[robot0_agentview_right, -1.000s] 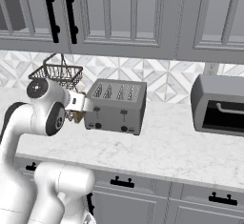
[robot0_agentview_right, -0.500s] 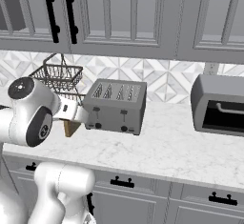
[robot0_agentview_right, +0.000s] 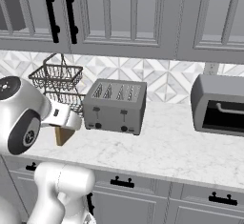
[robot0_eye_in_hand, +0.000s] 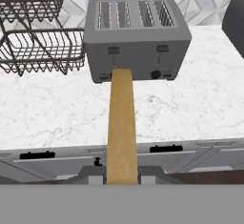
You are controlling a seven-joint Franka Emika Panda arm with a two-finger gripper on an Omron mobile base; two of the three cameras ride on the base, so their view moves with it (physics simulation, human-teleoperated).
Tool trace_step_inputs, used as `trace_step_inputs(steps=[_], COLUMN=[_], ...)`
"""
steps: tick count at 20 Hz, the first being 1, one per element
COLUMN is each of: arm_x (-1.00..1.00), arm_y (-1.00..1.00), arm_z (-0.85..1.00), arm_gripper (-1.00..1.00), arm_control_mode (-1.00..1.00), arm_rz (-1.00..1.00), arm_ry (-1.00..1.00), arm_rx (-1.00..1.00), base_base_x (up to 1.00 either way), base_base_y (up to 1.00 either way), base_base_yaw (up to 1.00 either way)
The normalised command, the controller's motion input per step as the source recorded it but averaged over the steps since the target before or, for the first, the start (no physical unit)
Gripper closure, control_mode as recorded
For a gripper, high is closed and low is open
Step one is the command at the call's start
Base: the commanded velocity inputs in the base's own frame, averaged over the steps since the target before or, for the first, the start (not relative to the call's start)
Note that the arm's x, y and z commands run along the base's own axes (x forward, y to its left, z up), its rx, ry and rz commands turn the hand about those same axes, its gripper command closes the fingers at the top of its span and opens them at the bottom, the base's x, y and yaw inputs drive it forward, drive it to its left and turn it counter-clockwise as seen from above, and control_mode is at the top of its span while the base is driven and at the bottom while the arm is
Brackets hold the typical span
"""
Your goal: Start the toaster. Once the lever pops up, take the bread to the plate on the dining counter.
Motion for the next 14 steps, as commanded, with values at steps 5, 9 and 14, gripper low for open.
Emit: trace_step_inputs(steps=[5, 9, 14], arm_x=[0.00, 0.00, 0.00], arm_y=[0.00, 0.00, 0.00], arm_z=[0.00, 0.00, 0.00], arm_gripper=[1.00, 1.00, 1.00], arm_control_mode=[1.00, 1.00, 1.00], arm_rz=[0.00, 0.00, 0.00], arm_ry=[0.00, 0.00, 0.00], arm_rx=[0.00, 0.00, 0.00], base_base_x=[-0.40, -0.62, -0.15], base_base_y=[-0.07, -0.42, -0.30], base_base_yaw=[-0.06, -0.62, -0.86])
